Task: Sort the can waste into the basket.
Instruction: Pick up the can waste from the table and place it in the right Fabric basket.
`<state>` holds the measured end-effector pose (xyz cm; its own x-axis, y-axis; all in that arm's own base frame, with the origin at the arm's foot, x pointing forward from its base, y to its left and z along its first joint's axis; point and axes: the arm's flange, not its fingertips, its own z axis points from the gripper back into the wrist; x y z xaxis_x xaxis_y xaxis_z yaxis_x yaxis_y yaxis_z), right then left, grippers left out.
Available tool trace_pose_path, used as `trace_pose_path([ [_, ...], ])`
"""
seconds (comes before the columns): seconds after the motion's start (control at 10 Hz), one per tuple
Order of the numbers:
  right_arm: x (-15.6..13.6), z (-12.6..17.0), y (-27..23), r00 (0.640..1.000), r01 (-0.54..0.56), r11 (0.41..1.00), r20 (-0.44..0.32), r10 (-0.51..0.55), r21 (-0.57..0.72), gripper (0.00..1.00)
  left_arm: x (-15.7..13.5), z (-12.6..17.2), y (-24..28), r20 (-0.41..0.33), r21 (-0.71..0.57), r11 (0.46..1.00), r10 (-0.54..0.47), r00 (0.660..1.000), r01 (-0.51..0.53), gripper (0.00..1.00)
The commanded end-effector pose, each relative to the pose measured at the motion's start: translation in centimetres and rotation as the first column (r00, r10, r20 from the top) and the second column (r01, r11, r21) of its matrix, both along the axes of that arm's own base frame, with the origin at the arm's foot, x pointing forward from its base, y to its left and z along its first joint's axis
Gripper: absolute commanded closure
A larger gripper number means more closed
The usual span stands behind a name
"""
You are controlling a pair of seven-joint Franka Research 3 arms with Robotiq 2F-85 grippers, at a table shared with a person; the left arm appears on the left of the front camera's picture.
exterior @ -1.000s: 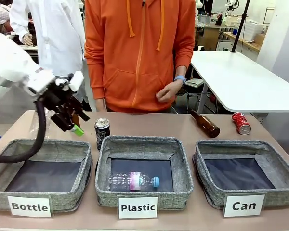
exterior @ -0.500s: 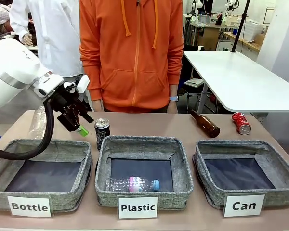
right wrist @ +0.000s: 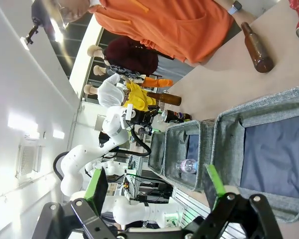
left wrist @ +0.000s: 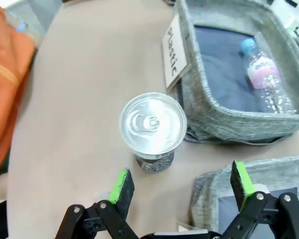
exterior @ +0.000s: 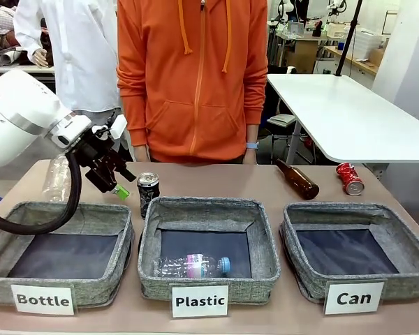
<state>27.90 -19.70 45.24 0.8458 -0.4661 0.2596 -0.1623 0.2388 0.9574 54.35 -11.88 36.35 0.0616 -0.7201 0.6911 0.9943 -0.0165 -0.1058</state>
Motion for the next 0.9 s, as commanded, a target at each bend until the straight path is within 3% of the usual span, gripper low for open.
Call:
trace_pose_path([
  [0.0,0.2,0.1,0.0,0.999,0.007,1.0,0.038,-0.008,0.013,0.0,1.5,-0.2,0.1,0.015,-0.08,0.997,-0.008,1.0,0.009,0.0],
  [0.2,0.2,0.1,0.0,0.999,0.007,1.0,0.038,-0.008,0.013,0.0,3.5,-1.7,-0.7,-0.029,-0.092,0.994,-0.054,0.998,0.051,0.0],
  [0.4,0.2,0.1,0.0,0.999,0.007,1.0,0.038,-0.008,0.013,0.0,4.6,-2.7,-1.3,-0.035,-0.08,0.996,-0.036,0.999,0.033,0.0],
  [0.8,0.2,0.1,0.0,0.999,0.007,1.0,0.038,-0.008,0.013,0.0,5.2,-4.6,-2.0,-0.048,-0.078,0.996,-0.057,0.997,0.053,0.0],
])
